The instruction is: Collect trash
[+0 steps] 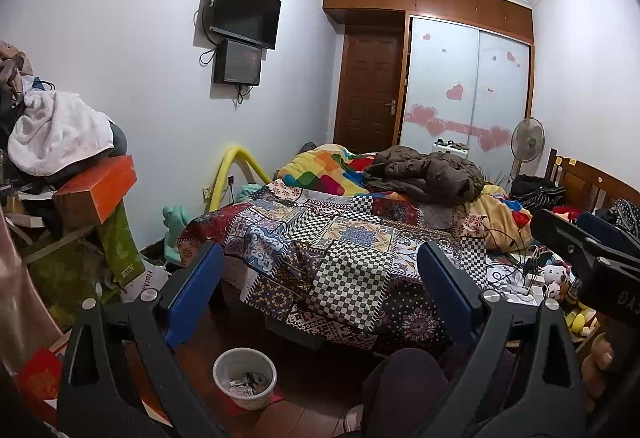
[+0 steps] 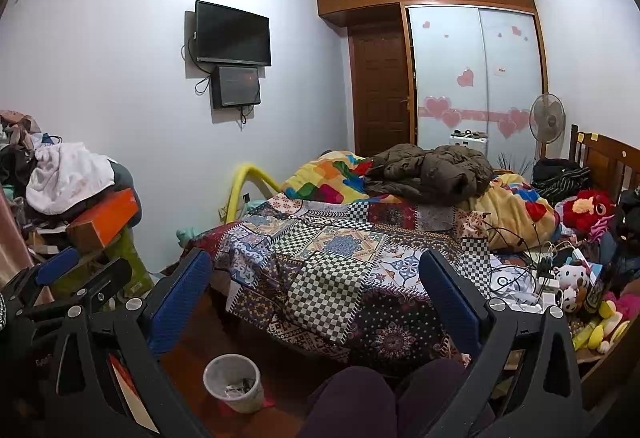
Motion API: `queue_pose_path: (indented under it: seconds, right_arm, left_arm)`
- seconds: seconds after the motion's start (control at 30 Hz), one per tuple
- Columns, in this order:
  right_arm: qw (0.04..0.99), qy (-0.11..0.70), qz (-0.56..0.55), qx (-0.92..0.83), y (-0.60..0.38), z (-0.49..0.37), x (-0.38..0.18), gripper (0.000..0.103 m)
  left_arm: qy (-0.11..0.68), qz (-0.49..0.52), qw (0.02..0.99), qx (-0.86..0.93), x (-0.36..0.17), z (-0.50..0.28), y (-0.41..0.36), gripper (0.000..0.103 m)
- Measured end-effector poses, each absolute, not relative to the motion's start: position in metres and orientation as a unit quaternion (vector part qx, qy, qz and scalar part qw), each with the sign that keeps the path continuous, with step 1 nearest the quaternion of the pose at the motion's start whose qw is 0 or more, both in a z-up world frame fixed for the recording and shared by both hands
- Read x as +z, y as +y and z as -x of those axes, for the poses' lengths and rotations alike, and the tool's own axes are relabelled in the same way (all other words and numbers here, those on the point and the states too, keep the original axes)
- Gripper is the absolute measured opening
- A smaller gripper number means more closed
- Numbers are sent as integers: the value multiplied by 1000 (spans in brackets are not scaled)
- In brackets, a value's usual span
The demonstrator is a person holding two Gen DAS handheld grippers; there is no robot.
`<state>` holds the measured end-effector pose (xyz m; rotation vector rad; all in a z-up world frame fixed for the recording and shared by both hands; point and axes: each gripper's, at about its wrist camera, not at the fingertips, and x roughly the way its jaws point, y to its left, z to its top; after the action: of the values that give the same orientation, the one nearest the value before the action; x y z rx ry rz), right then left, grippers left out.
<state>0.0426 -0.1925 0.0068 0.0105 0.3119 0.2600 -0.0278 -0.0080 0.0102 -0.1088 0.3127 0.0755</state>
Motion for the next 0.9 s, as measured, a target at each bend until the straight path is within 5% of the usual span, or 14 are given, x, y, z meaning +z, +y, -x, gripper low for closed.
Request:
queue_pose_path:
  seconds: [0.9]
  right_arm:
    - [978,159,-6,134,-197,-43,2,103]
  left_arm:
    - [155,58,986,27,11,31,-16,102]
